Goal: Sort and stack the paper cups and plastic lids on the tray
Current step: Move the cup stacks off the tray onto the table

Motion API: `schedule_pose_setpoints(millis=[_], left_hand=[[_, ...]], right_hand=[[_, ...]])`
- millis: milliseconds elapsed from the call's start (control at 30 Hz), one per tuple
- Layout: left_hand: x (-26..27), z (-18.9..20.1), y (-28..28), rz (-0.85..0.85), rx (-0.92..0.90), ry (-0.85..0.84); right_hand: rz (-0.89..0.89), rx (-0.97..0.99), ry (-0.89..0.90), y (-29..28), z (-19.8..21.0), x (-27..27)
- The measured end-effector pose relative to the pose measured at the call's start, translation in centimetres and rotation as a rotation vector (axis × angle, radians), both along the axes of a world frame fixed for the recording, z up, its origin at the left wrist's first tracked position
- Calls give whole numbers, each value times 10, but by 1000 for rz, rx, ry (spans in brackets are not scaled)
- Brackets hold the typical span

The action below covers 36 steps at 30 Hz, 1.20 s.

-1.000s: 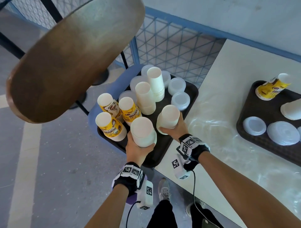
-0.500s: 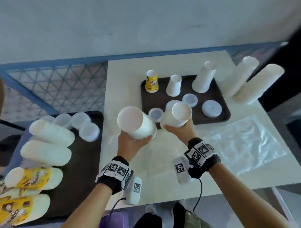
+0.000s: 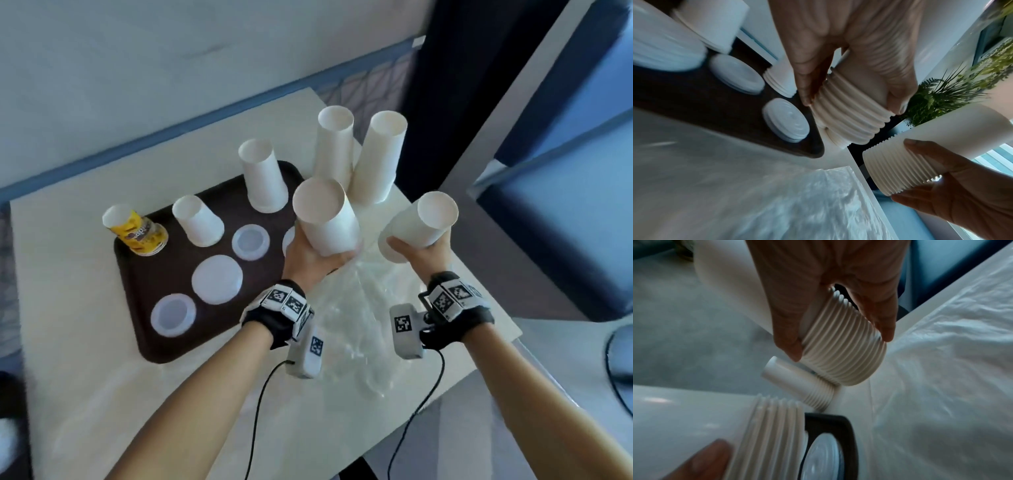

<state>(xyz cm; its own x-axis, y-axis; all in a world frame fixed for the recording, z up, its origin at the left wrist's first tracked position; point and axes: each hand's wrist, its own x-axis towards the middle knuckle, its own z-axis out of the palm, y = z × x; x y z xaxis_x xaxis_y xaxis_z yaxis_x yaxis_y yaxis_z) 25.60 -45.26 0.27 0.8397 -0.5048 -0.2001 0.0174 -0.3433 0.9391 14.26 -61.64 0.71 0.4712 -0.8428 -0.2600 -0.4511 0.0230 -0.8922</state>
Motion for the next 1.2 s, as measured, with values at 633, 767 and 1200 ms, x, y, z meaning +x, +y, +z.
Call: schedule_pose_setpoints(millis=[633,767,1200], left_hand=[[51,-55,-91,-142,222,-136],[48,-56,-83,-172,208,-154],[3,17,116,166,105,-361]], right_hand=[[68,54,67,-62,-50,42],[84,90,68,-61,-49,39],[397,14,21,135,-1,34]])
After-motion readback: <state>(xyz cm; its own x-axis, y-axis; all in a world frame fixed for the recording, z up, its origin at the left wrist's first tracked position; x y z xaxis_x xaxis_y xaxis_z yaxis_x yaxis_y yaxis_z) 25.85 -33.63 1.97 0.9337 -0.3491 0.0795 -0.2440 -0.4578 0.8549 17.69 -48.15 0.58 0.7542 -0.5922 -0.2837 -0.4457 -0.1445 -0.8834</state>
